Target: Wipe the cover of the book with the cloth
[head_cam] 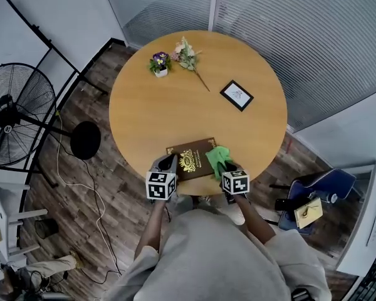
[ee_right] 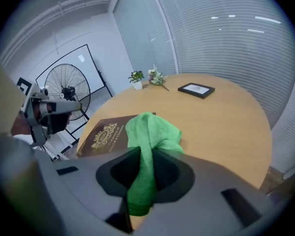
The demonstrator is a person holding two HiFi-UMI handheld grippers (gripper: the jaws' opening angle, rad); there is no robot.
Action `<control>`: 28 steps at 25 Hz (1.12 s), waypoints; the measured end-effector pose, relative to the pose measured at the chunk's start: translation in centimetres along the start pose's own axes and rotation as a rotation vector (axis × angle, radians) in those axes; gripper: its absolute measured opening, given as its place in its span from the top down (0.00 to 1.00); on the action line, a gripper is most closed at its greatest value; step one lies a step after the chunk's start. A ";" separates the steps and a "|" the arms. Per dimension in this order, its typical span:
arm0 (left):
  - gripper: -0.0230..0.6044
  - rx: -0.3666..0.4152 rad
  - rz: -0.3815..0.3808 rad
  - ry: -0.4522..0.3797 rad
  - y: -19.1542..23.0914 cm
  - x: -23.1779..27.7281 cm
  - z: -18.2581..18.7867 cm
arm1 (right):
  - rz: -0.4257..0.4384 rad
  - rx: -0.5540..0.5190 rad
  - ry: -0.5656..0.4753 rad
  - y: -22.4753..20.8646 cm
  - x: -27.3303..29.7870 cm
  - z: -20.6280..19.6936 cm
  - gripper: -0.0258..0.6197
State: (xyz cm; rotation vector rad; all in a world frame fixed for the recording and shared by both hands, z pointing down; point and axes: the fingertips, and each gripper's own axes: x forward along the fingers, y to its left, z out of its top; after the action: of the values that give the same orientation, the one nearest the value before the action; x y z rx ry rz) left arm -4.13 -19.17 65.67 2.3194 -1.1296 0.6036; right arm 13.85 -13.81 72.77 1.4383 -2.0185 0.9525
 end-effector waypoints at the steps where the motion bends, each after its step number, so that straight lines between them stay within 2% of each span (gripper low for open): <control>1: 0.95 0.001 0.000 -0.002 0.0 -0.1 0.1 | -0.009 0.004 -0.002 -0.3 -0.1 0.0 0.85; 7: 0.95 0.006 0.010 -0.016 0.5 -0.5 0.4 | -0.098 0.024 0.032 -4.0 -0.6 -1.3 0.85; 11: 0.95 0.004 0.024 -0.023 1.2 -1.1 0.6 | -0.129 0.025 -0.013 -5.2 -1.9 -0.5 0.85; 28: 0.95 0.004 0.061 -0.077 3.4 -3.1 2.5 | -0.072 -0.112 -0.227 0.4 -3.4 8.5 0.85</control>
State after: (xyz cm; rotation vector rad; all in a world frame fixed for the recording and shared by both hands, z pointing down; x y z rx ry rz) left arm -8.22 -20.66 62.73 2.3361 -1.2397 0.5431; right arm 14.68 -18.16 64.80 1.6060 -2.1259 0.6610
